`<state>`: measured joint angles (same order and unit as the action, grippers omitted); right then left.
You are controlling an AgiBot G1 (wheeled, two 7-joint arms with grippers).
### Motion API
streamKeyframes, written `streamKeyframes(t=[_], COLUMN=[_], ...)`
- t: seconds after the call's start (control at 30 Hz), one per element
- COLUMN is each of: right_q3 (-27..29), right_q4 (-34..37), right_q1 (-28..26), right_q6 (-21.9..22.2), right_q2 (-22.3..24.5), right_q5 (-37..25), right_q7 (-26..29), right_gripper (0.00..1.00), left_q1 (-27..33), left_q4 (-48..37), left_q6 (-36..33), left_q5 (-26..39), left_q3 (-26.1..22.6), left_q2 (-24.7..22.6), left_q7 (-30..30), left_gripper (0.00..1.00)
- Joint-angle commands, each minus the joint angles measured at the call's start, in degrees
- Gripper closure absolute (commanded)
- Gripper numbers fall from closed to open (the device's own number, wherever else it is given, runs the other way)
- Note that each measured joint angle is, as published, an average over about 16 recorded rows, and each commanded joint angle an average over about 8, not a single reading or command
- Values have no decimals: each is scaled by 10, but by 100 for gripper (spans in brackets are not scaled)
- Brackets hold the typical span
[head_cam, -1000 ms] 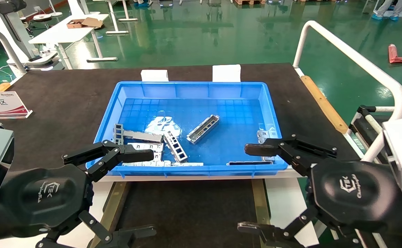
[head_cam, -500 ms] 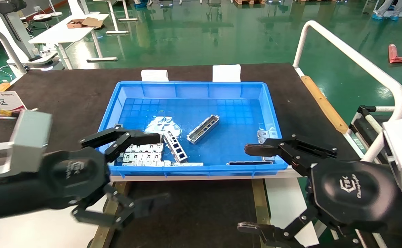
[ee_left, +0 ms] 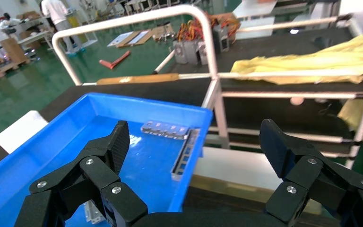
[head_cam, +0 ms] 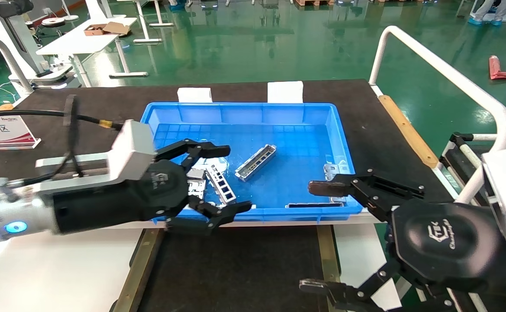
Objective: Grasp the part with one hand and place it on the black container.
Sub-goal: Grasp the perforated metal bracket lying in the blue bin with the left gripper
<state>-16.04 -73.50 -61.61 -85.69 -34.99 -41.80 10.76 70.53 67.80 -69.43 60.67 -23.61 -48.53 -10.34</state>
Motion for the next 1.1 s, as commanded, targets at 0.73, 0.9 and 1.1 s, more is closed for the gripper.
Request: streamKeyframes(t=[0.73,0.9,1.1], right_q3=[-1,-1,-1], right_q4=[0,0,0], right_q1=[0,0,0], right_q6=[0,1,1], right_q2=[0,1,1], right_q5=[1,1,1], right_q7=[0,-1,-1], right_gripper=[0,0,0], left_q1=[95,115,132], left_q4=[-262,-348,-434], left_q6=[160,201,244], left_q5=[136,147,145], left_q3=[-60,-62,-62], left_q2=[-202,-246,-285], left_q7=[74,105,139], left_gripper=[0,0,0])
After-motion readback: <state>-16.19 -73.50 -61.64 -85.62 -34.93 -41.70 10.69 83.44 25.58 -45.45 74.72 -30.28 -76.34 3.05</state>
